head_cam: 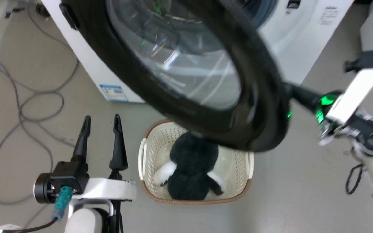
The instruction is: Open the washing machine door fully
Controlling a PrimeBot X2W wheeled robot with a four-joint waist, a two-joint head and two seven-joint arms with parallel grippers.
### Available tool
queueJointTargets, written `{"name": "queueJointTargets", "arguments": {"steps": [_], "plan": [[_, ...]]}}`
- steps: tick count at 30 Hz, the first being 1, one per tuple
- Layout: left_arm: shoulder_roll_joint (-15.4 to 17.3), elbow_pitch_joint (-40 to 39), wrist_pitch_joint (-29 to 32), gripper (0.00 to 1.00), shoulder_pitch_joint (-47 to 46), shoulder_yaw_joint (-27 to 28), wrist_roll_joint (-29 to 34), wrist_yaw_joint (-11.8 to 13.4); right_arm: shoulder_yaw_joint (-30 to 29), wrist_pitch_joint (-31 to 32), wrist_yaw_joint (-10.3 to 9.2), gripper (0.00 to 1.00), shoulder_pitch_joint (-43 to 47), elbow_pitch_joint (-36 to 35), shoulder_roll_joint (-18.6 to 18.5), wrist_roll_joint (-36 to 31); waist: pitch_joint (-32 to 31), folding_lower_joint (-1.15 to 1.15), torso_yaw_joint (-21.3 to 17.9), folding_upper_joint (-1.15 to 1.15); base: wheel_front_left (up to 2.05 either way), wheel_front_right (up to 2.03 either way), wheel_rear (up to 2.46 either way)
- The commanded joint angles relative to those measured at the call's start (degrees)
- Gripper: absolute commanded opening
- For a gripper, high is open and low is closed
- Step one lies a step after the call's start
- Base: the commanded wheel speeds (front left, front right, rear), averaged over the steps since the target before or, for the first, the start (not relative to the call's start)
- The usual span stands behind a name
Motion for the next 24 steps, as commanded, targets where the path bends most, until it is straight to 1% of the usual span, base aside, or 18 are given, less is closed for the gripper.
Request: {"name": "queueJointTargets", "arguments": {"steps": [1, 8, 15, 24], "plan": [[0.05, 0.4, -0.3, 1.0, 0.91, -0.02, 0.56, -0.25, 1.27, 1.05, 0.09, 0.0, 1.88, -1.84, 1.08, -0.05, -1.42, 0.0, -0.6, 0.0, 0.0, 0.0, 0.0], [0.05, 1.3, -0.3, 1.0, 2.77, -0.51, 0.48, -0.2, 4.5, 2.31, 0.09, 0.0, 7.92, -8.37, 2.98, -0.26, -4.6, 0.0, -0.49, 0.0, 0.0, 0.0, 0.0], [0.05, 2.1, -0.3, 1.0, 4.73, -0.69, 0.29, 0.02, 7.49, 1.92, 0.09, 0.0, 14.84, -13.83, 5.19, -0.67, -7.35, 0.0, 0.06, 0.0, 0.0, 0.0, 0.0], [0.05, 2.91, -0.3, 1.0, 7.35, -0.2, 0.44, 0.05, 11.4, 0.89, 0.09, 0.0, 22.05, -15.66, 8.41, -1.42, -10.93, 0.0, 0.32, 0.0, 0.0, 0.0, 0.0]]}}
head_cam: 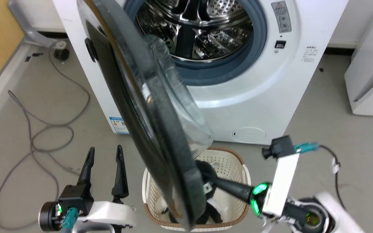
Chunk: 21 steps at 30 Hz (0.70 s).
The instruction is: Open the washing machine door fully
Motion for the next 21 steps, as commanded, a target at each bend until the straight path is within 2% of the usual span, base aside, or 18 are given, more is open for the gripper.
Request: {"name": "queueJointTargets", "arguments": {"steps": [1, 5, 9, 12, 17, 18, 21], "plan": [[0.05, 0.21, -0.3, 1.0, 1.14, 0.23, 0.23, 0.17, 0.67, -0.45, 0.08, 0.0, 1.71, -0.38, 0.91, -0.39, -0.94, 0.01, -0.09, 0.0, 0.0, 0.0, 0.0], [0.05, 0.4, -0.3, 1.0, 2.07, 0.69, 0.31, 0.05, 0.06, -2.44, 0.08, 0.0, 3.15, -1.09, 1.93, -0.53, -2.16, 0.01, -0.61, 0.0, 0.0, 0.0, 0.0], [0.05, 0.58, -0.3, 1.0, 2.74, 1.08, 0.43, -0.11, -3.1, -9.19, 0.08, 0.0, 3.18, -2.02, 2.56, -3.37, -3.27, 0.01, -1.22, 0.0, 0.0, 0.0, 0.0], [0.05, 0.65, -0.3, 1.0, 3.17, 1.29, 0.5, -0.22, -6.33, -17.54, 0.08, 0.0, 2.82, -4.18, 2.56, -7.57, -4.05, 0.01, -1.47, 0.0, 0.0, 0.0, 0.0], [0.05, 0.45, -0.3, 1.0, 3.37, 1.79, 0.45, -0.24, -11.36, -36.69, 0.08, 0.0, 3.19, -6.57, 2.12, -15.95, -4.57, 0.01, -1.83, 0.0, 0.0, 0.0, 0.0], [0.05, 0.45, -0.3, 1.0, 3.37, 1.79, 0.45, -0.24, -11.36, -36.69, 0.08, 0.0, 3.19, -6.57, 2.12, -15.95, -4.57, 0.01, -1.83, 0.0, 0.0, 0.0, 0.0], [0.05, 0.14, -0.3, 1.0, 3.32, 2.18, 0.54, -0.27, -14.31, -47.46, 0.08, 0.0, 3.56, -6.84, 0.64, -20.51, -4.75, 0.01, -2.23, 0.0, 0.0, 0.0, 0.0]]}}
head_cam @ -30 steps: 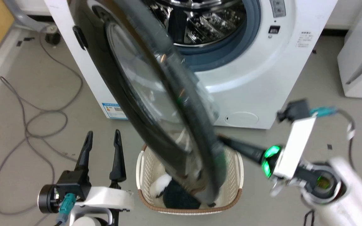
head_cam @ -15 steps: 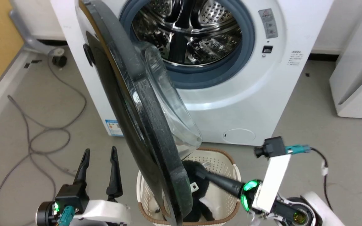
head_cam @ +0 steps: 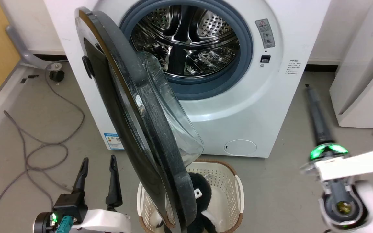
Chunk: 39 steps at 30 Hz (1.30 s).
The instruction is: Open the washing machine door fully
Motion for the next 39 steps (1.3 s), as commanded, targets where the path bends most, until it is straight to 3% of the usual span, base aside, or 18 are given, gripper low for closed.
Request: {"name": "queueJointTargets", "arguments": {"steps": [1, 4, 10, 12, 13, 21, 27, 34, 35, 36, 39], "plan": [[0.06, -0.34, -0.3, 1.0, 0.52, 0.26, 0.47, -0.18, -1.14, -1.26, 0.06, 0.0, 1.04, -0.05, -0.86, -2.35, -0.03, 0.01, -0.2, 0.0, 0.0, 0.0, 0.0], [0.06, -0.64, -0.3, 1.0, 0.63, 0.57, 0.5, -0.08, -4.12, -2.28, 0.06, 0.0, 1.48, -0.48, -2.0, -10.91, 0.04, 0.01, -0.64, 0.0, 0.0, 0.0, 0.0], [0.06, -1.12, -0.3, 1.0, 0.74, 0.92, 0.55, -0.03, -14.63, -2.36, 0.06, 0.0, 4.58, -8.5, 2.37, -30.86, 0.35, 0.01, -1.15, 0.0, 0.0, 0.0, 0.0], [0.06, -1.18, -0.3, 1.0, 0.73, 0.99, 0.56, -0.03, -15.18, -2.36, 0.06, 0.0, 6.2, -10.43, 2.07, -39.15, 0.38, 0.01, -1.24, 0.0, 0.0, 0.0, 0.0], [0.06, -1.18, -0.3, 1.0, 0.73, 0.99, 0.56, -0.03, -15.18, -2.36, 0.06, 0.0, 6.2, -10.43, 2.07, -39.15, 0.38, 0.01, -1.24, 0.0, 0.0, 0.0, 0.0], [0.06, -1.47, -0.3, 1.0, 0.53, 1.08, 0.63, 0.03, -15.18, -2.37, 0.06, 0.0, 12.99, -12.24, 4.6, -61.21, 0.49, 0.01, -1.44, 0.0, 0.0, 0.0, 0.0], [0.06, -1.46, -0.3, 1.0, 0.26, 1.16, 0.95, 0.05, -15.74, -2.37, 0.06, 0.0, 17.71, -7.83, 8.16, -66.05, 0.64, 0.01, -1.16, 0.0, 0.0, 0.0, 0.0], [0.06, -1.53, -0.3, 1.0, 0.42, 1.22, 1.6, -0.02, -17.0, -2.38, 0.06, 0.0, 20.73, -1.22, 10.07, -66.45, 0.56, 0.01, -0.85, 0.0, 0.0, 0.0, 0.0], [0.06, -1.54, -0.3, 1.0, 0.44, 1.24, 1.68, -0.01, -17.01, -2.38, 0.06, 0.14, 20.92, -0.53, 10.19, -66.39, 0.54, 0.01, -0.82, 0.0, 0.0, 0.0, 0.0], [0.06, -1.54, -0.3, 1.0, 0.48, 1.29, 1.78, 0.0, -16.94, -2.38, 0.06, 1.0, 20.99, -0.14, 10.27, -66.48, 0.54, 0.01, -0.83, 0.0, 0.0, 0.0, 0.0], [0.06, -1.48, -0.3, 1.0, 0.53, 1.36, 2.01, 0.02, -16.99, -2.38, 0.06, 1.0, 20.95, 0.2, 10.41, -66.73, 0.56, 0.01, -0.8, 0.0, 0.0, 0.0, 0.0]]}}
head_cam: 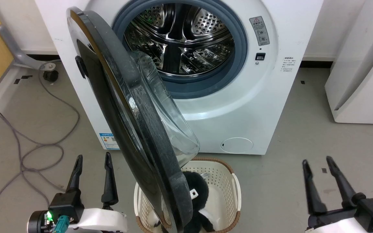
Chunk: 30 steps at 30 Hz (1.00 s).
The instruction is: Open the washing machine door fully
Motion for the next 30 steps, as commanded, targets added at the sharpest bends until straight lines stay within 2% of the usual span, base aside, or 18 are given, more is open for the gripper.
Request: {"name": "queueJointTargets", "arguments": {"steps": [1, 4, 5, 7, 12, 18, 24, 30], "plan": [[0.07, -0.08, -0.3, 1.0, 0.5, 0.07, 0.29, 0.06, -0.11, -0.21, 0.05, 1.0, 0.71, 0.1, 0.35, -0.21, 0.01, 0.0, 0.02, 0.0, 0.0, 0.0, 0.0], [0.07, -0.25, -0.3, 1.0, 0.33, 0.31, 0.21, 0.2, -0.23, -0.21, 0.05, 1.0, 0.65, 0.23, 0.39, 0.18, -0.01, 0.0, 0.13, 0.0, 0.0, 0.0, 0.0], [0.07, -0.31, -0.3, 0.53, 0.28, 0.36, 0.1, 0.14, -0.2, -0.21, 0.05, 1.0, 0.62, 0.28, 0.4, 0.27, -0.01, 0.0, 0.17, 0.0, 0.0, 0.0, 0.0], [0.07, -1.19, -0.3, 0.0, -0.07, 0.77, -0.07, 0.26, -0.07, -0.21, 0.05, 1.0, 0.54, 0.36, 0.4, 0.34, -0.01, 0.0, 0.23, 0.0, 0.0, 0.0, 0.0], [0.07, -4.64, -0.3, 0.0, -1.75, 3.53, -0.68, 0.99, -0.03, -0.21, 0.05, 1.0, 0.34, 0.06, 0.41, 0.37, -0.01, 0.0, 0.41, 0.0, 0.0, 0.0, 0.0], [0.07, -11.78, -0.3, 0.0, -5.11, 3.61, 0.91, -0.8, -0.27, -0.21, 0.05, 1.0, 0.85, -0.24, 0.42, 1.11, -0.2, 0.0, 0.69, 0.0, 0.0, 0.0, 0.0], [0.07, -20.02, -0.3, 0.0, -7.38, -1.12, 1.14, -2.1, 0.31, -0.21, 0.05, 1.0, 1.17, -0.16, 0.42, 1.58, -0.22, 0.0, 0.6, 0.0, 0.0, 0.0, 0.0], [0.07, -24.6, -0.3, 0.0, -8.69, -9.61, 1.95, -4.17, 0.66, -0.21, 0.05, 1.0, 0.91, 0.15, 0.42, 1.83, -0.08, 0.0, 0.58, 0.0, 0.0, 0.0, 0.0]]}}
